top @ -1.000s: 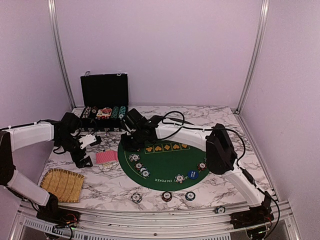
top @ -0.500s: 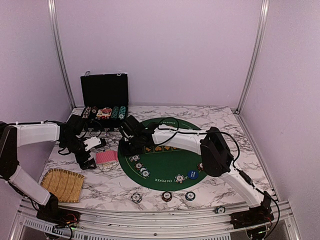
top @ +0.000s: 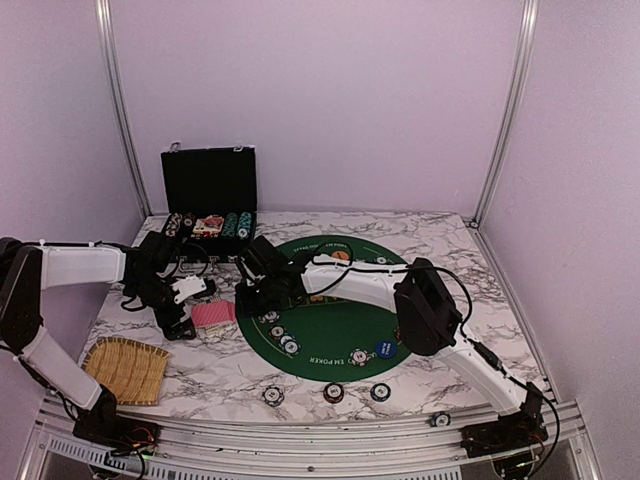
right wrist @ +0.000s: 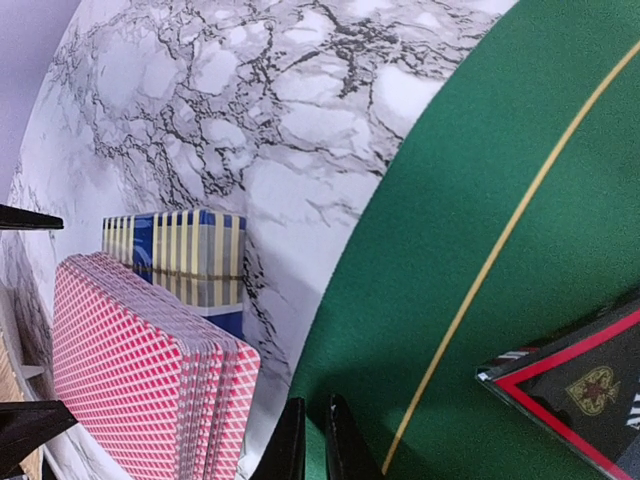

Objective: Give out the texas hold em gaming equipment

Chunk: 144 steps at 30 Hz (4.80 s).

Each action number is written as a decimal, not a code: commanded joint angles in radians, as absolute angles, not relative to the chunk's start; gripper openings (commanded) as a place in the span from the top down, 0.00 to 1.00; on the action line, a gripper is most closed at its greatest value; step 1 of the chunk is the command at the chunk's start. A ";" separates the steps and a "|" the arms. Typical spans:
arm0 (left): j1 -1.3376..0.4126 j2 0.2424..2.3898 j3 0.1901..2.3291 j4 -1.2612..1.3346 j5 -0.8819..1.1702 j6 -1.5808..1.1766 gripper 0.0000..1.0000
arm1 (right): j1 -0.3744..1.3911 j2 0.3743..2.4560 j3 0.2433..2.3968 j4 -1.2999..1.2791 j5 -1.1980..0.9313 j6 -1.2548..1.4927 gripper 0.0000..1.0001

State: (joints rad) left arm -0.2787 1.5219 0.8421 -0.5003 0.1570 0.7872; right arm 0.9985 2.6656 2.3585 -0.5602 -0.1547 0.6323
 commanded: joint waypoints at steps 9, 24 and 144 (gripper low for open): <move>-0.288 1.549 0.844 -0.482 0.161 0.771 0.01 | 1.010 2.710 2.396 -0.510 -0.212 0.623 0.91; -0.299 1.560 0.841 -0.482 0.161 0.767 0.01 | 1.027 2.714 2.407 -0.480 -0.233 0.604 0.91; -0.317 1.579 0.942 -0.582 0.135 1.085 0.72 | 0.934 2.234 1.768 -0.193 -0.328 0.735 0.28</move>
